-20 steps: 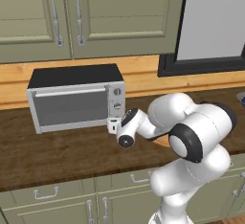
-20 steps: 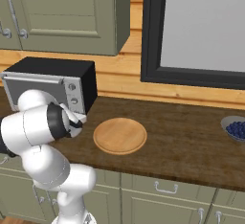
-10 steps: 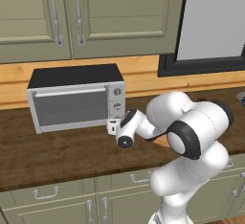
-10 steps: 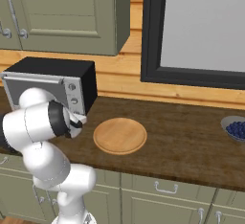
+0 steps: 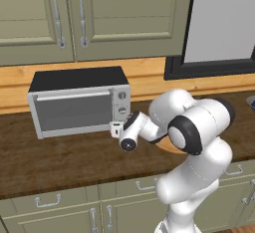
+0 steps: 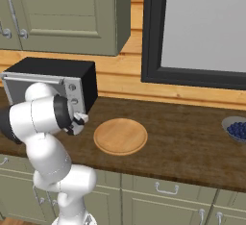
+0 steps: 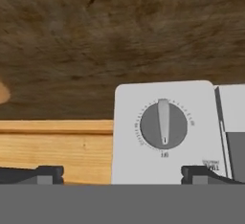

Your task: Pick up the kebab skewer and baguette bread, and place them inside the toaster oven. Close the toaster oven door and start by setting the timer.

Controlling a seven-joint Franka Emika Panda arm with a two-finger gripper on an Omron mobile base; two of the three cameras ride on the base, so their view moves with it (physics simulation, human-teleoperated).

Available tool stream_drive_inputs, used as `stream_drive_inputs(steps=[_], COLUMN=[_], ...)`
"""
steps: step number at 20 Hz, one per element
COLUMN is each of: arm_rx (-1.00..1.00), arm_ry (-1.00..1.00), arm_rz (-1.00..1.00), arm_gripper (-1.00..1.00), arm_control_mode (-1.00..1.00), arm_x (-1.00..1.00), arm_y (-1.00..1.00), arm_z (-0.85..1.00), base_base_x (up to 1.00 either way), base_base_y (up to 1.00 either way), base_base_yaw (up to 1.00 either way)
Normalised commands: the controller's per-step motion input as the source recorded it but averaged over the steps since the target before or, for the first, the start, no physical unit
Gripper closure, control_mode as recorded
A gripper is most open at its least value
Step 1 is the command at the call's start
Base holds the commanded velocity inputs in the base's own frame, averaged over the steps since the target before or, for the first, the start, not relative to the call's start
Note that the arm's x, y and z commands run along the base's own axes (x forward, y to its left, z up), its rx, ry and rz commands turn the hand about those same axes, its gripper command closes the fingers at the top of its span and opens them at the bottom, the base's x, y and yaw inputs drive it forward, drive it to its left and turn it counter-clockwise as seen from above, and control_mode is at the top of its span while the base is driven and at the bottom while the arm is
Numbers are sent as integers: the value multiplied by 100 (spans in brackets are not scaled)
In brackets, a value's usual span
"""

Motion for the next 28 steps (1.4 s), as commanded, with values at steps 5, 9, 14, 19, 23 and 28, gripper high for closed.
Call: stream_drive_inputs(steps=[5, 9, 14, 19, 23, 28], arm_rx=[0, 0, 0, 0, 0, 0], arm_ry=[0, 0, -1, 0, 0, 0], arm_rz=[0, 0, 0, 0, 0, 0], arm_gripper=[100, 100, 100, 100, 100, -100], arm_control_mode=[-100, -100, -100, -100, -100, -100], arm_x=[5, 0, 16, 32, 6, 14], arm_y=[8, 8, 9, 1, 4, 7], arm_z=[-24, -13, -1, -9, -16, 0], base_base_x=[0, 0, 0, 0, 0, 0], base_base_y=[0, 0, 0, 0, 0, 0], base_base_yaw=[0, 0, 0, 0, 0, 0])
